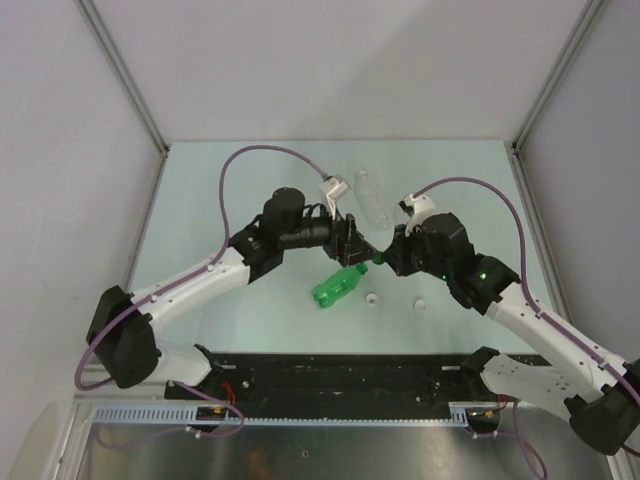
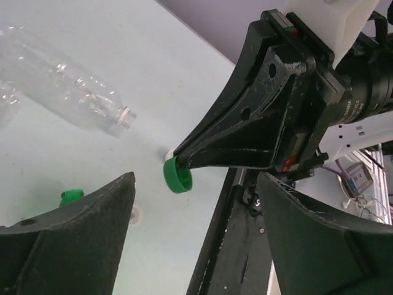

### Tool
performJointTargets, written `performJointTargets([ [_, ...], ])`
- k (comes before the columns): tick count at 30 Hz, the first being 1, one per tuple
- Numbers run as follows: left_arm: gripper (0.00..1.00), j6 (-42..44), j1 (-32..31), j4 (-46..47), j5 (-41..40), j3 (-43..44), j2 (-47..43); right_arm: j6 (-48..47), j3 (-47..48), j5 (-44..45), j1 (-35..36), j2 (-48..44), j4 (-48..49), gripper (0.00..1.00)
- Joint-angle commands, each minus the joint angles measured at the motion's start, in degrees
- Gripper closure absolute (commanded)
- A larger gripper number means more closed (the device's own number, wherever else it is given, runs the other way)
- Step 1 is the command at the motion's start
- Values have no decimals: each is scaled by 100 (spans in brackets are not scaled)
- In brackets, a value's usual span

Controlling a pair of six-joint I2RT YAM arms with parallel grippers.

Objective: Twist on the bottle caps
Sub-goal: Place the plastic bottle at the center of the board.

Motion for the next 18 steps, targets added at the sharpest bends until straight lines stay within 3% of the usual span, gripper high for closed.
performJointTargets([
  [1, 20, -252, 25, 117, 684, 319, 383, -25, 417, 914, 226, 109, -45, 95],
  [13, 47, -298, 22, 117, 780, 379, 711, -135, 524, 482, 395, 34, -7, 96],
  [18, 69, -314, 26, 117, 761, 418, 755, -159, 524, 412, 433, -42, -7, 96],
])
